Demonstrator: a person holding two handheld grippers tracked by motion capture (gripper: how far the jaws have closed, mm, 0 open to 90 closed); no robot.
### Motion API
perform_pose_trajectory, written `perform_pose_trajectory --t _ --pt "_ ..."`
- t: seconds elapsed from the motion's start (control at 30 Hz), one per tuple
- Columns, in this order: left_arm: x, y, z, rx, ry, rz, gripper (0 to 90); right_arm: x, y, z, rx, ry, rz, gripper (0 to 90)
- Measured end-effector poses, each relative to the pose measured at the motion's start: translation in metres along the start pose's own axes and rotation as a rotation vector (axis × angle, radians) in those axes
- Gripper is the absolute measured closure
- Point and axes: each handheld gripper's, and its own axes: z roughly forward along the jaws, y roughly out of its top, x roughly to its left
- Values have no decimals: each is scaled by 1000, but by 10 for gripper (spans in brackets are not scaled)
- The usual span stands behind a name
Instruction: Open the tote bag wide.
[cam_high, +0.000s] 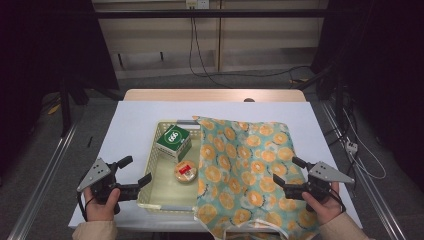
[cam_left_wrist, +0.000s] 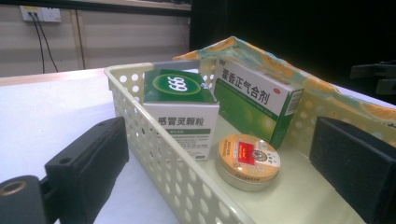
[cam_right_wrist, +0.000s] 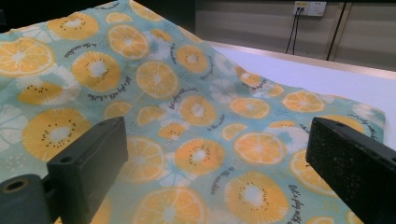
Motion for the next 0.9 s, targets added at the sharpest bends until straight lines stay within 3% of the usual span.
perform_pose_trajectory --t 0.4,0.5,0.6,0.67,0.8,0.9 --pt "1 0 0 -1 -5 -6 47 -2 1 2 17 -11 11 54" --pt "1 1 -1 -2 -2 -8 46 -3 4 7 62 2 25 74" --pt "2 1 -3 -14 2 -19 47 -6 9 15 101 -21 38 93" --pt "3 0 -4 -15 5 -21 46 -9 16 22 131 -47 14 133" --pt "2 -1 -4 -12 2 -19 46 -17 33 35 183 -8 -13 120" --pt "1 0 -4 -17 -1 -21 46 -28 44 50 219 -27 -39 143"
